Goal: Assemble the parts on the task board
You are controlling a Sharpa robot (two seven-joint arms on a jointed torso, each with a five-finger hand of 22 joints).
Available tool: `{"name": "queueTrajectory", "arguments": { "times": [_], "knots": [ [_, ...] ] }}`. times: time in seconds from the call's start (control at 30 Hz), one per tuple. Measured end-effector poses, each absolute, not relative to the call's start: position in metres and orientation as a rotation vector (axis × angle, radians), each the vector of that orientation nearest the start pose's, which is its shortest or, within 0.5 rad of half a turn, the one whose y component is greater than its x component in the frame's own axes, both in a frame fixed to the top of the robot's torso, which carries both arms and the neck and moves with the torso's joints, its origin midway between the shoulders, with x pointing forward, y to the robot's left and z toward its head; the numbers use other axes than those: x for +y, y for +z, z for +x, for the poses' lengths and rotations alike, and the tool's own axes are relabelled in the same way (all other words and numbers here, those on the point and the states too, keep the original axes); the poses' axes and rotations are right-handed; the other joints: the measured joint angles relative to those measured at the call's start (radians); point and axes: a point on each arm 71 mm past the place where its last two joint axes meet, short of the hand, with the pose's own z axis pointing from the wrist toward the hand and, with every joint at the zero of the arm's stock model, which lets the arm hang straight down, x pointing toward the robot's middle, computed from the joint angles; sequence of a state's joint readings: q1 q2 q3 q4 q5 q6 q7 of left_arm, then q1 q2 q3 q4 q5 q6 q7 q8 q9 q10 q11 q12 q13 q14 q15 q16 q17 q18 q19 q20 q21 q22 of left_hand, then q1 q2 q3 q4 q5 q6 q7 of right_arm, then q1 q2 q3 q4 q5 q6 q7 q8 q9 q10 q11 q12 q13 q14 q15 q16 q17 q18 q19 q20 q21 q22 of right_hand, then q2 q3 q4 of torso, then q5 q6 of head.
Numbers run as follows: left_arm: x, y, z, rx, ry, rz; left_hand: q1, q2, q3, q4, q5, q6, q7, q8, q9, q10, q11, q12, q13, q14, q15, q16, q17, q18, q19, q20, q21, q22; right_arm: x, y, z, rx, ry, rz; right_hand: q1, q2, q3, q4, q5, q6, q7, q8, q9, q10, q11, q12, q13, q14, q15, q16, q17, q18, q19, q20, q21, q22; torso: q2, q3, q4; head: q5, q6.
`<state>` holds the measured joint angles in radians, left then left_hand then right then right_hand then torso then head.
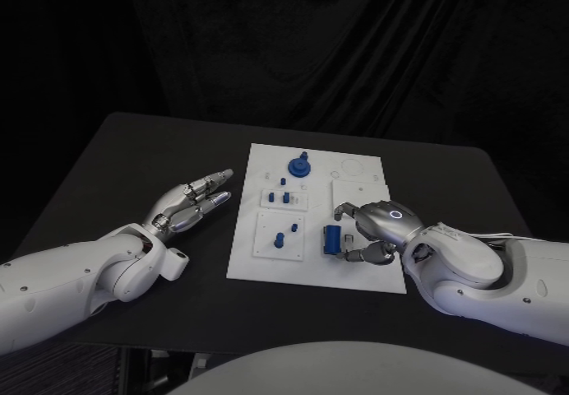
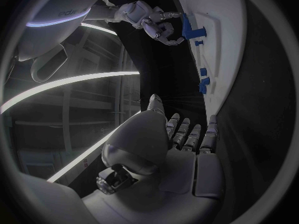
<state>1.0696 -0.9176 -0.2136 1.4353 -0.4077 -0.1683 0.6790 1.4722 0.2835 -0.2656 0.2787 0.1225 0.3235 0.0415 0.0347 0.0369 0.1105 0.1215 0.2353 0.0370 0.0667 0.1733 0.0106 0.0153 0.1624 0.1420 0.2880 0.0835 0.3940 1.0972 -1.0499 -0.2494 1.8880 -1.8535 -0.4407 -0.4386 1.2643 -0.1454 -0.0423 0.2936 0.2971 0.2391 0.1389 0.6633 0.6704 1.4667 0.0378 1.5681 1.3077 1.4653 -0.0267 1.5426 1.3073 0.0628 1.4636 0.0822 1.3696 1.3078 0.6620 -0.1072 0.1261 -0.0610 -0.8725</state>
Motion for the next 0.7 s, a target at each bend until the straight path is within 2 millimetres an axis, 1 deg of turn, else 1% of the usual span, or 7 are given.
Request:
{"name": "queueTrajectory", "arguments": {
  "times": [0.13, 0.23, 0.3, 0.37, 0.47, 0.5, 0.7],
  "knots": [
    [0.2567, -0.2797, 0.4326, 1.606, -1.525, -0.642, 0.000, 0.000, 0.000, 0.000, 0.000, 0.002, 0.009, 0.000, 0.000, 0.000, 0.000, 0.000, 0.000, 0.000, 0.000, 0.000, 0.000, 0.000, 0.000, 0.000, 0.000, 0.000, -0.2052, -0.2547, 0.3593, 1.726, 0.432, -0.312, 0.002, 0.017, 0.007, 0.001, -0.001, 0.004, 0.004, 0.008, -0.007, 0.000, 0.000, 0.000, 0.000, 0.000, 0.000, 0.000, 0.000, 0.000, 0.000, 0.000, -0.005, 0.000, 0.000, 0.0000, 0.0000, -0.001, 0.000],
    [0.2567, -0.2797, 0.4326, 1.606, -1.525, -0.642, 0.000, 0.000, 0.000, 0.000, 0.000, 0.004, 0.011, 0.000, 0.000, 0.000, 0.000, 0.000, 0.000, 0.000, 0.000, 0.000, 0.000, 0.000, 0.000, 0.000, 0.000, 0.000, -0.2040, -0.2564, 0.3598, 1.729, 0.429, -0.312, 0.000, 0.018, 0.010, -0.001, -0.001, 0.004, 0.004, 0.008, -0.010, 0.000, 0.000, 0.000, 0.000, 0.000, 0.000, 0.000, 0.000, 0.000, 0.000, 0.000, -0.005, 0.000, 0.000, 0.0000, 0.0002, -0.002, 0.000],
    [0.2567, -0.2797, 0.4326, 1.606, -1.526, -0.643, 0.000, 0.000, 0.000, 0.000, 0.000, 0.006, 0.020, 0.000, 0.000, 0.000, 0.000, 0.000, 0.000, 0.000, 0.000, 0.000, 0.000, 0.000, 0.000, 0.000, 0.000, 0.000, -0.2033, -0.2571, 0.3600, 1.730, 0.427, -0.312, 0.000, 0.018, 0.010, -0.001, -0.001, 0.004, 0.004, 0.008, -0.010, 0.000, 0.000, 0.000, 0.000, 0.000, 0.000, 0.000, 0.000, 0.000, 0.000, 0.000, -0.005, 0.000, 0.000, 0.0000, 0.0006, -0.003, 0.000],
    [0.2566, -0.2797, 0.4326, 1.607, -1.526, -0.643, 0.000, 0.000, 0.000, 0.000, 0.000, 0.006, 0.020, 0.000, 0.000, 0.000, 0.000, 0.000, 0.000, 0.000, 0.000, 0.000, 0.000, 0.000, 0.000, 0.000, 0.000, 0.000, -0.2027, -0.2574, 0.3602, 1.731, 0.427, -0.312, -0.001, 0.028, 0.010, -0.001, -0.005, 0.007, 0.000, 0.016, -0.014, 0.000, 0.000, 0.000, 0.000, 0.000, 0.000, 0.000, 0.000, 0.000, 0.000, 0.000, -0.005, 0.000, 0.000, 0.0000, 0.0006, -0.002, 0.000],
    [0.2566, -0.2798, 0.4326, 1.607, -1.527, -0.643, 0.000, 0.000, 0.000, 0.000, 0.000, 0.009, 0.023, 0.000, 0.001, 0.004, -0.004, 0.000, 0.000, 0.000, 0.000, 0.000, 0.000, 0.000, 0.000, 0.000, 0.000, 0.000, -0.2023, -0.2580, 0.3606, 1.732, 0.425, -0.313, 0.002, 0.030, 0.010, -0.001, -0.005, 0.011, 0.003, 0.016, -0.016, 0.000, 0.000, 0.000, 0.000, 0.000, 0.000, 0.000, 0.000, 0.000, 0.000, 0.000, -0.005, 0.000, 0.000, 0.0000, 0.0005, 0.000, 0.000],
    [0.2566, -0.2798, 0.4326, 1.607, -1.527, -0.643, 0.000, 0.000, 0.001, -0.001, 0.000, 0.006, 0.026, 0.000, 0.001, 0.004, -0.004, 0.000, 0.000, 0.000, 0.000, 0.000, 0.000, 0.000, 0.000, 0.000, 0.000, -0.001, -0.2023, -0.2582, 0.3608, 1.732, 0.424, -0.313, 0.002, 0.030, 0.012, -0.004, -0.005, 0.014, 0.000, 0.021, -0.018, 0.000, 0.000, 0.000, 0.000, 0.000, 0.000, 0.000, 0.000, 0.000, 0.000, 0.000, -0.005, 0.000, 0.000, 0.0000, 0.0005, 0.001, 0.000],
    [0.2562, -0.2800, 0.4326, 1.608, -1.529, -0.643, 0.000, 0.000, 0.003, -0.003, 0.000, 0.009, 0.030, 0.000, 0.001, 0.004, -0.004, 0.004, 0.000, 0.000, 0.000, 0.000, 0.000, 0.000, 0.000, 0.000, 0.000, -0.002, -0.2022, -0.2588, 0.3614, 1.732, 0.421, -0.313, 0.005, 0.053, 0.017, -0.008, -0.008, 0.046, 0.002, 0.048, -0.037, 0.000, 0.000, 0.000, 0.000, 0.000, 0.000, -0.001, 0.000, 0.000, 0.000, 0.000, -0.005, 0.000, 0.000, 0.0000, 0.0001, 0.001, 0.000]
  ]
}}
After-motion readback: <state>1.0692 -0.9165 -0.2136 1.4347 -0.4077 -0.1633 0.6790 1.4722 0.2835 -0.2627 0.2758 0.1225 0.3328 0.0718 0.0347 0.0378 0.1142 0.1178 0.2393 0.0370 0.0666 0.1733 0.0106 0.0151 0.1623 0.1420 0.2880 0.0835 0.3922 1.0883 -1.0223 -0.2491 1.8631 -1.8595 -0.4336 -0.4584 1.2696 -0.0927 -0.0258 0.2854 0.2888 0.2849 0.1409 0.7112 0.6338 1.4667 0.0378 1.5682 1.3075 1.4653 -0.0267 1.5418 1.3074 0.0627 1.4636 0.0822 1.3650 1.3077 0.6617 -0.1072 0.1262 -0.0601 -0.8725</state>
